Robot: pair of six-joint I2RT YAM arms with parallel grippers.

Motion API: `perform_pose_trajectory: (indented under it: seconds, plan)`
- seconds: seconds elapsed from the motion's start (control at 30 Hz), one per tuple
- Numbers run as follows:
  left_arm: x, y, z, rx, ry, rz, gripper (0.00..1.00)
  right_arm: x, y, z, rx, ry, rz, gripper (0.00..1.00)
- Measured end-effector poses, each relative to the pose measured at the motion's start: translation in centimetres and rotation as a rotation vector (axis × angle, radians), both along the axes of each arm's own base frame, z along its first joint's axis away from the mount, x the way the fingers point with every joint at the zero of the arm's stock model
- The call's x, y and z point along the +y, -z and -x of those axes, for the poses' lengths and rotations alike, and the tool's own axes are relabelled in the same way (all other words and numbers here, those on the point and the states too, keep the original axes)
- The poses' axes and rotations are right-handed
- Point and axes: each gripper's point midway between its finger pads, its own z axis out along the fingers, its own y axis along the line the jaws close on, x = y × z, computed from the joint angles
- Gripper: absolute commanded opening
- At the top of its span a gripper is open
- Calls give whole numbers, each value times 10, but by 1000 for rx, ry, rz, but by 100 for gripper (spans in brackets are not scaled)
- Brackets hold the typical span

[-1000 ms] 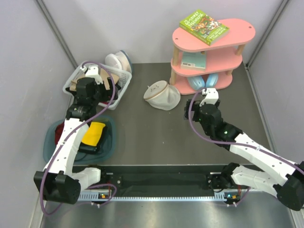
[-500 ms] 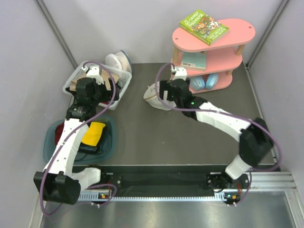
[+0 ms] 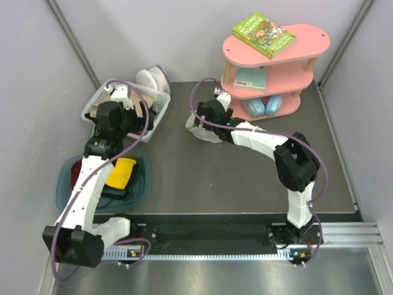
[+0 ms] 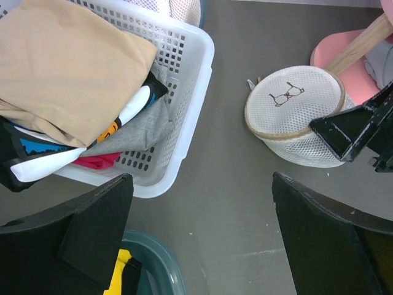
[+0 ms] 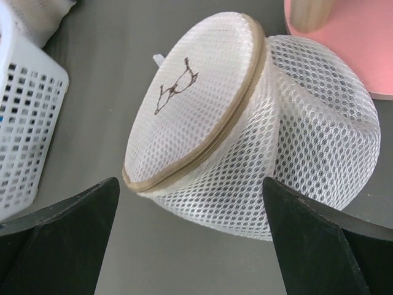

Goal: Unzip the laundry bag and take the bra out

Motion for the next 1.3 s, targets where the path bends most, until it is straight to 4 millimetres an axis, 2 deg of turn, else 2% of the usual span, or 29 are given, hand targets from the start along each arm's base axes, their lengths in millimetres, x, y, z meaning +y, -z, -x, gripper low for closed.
perform_pose_trajectory:
  seconds: [0.1,0.13,0.2,0.23,0.3,0.33,0.37,0.43,0.5,0.6,0.77,0.87,1.17,1.3]
  plan:
    - [0,1,0,1,1,-3,99,-1,5,-5,12,34,-40,96]
    - [0,1,0,1,1,-3,99,-4,12,-9,21,47,-43,89]
    - [0,1,0,1,2,-4,99,-9,26,-16,47,70,-51,82]
    - [0,1,0,0,2,-6,99,-11,34,-18,62,76,-53,72]
    - [1,-1,1,-6,1,-10,99,-14,49,-22,95,85,-57,61]
    - [1,-1,3,-11,0,-10,99,-15,54,-23,106,85,-58,50]
    - [2,-2,4,-14,0,-10,99,-16,58,-23,119,88,-65,44]
    - [2,-5,7,-27,0,-11,99,-15,58,-23,127,82,-81,27]
    - [2,-9,7,-40,0,-10,99,-11,56,-24,125,70,-97,19]
    - [2,-12,8,-49,1,-9,99,-6,53,-21,132,46,-118,0]
    - [2,-12,8,-49,2,-9,99,-4,34,-10,118,-1,-156,0]
    - [2,-12,8,-50,3,-8,99,-5,19,6,118,-43,-189,0]
    - [0,-12,8,-49,14,-4,99,-1,-12,75,145,-305,-280,0]
    - [-2,-12,8,-49,23,-1,99,5,-20,118,164,-497,-304,0]
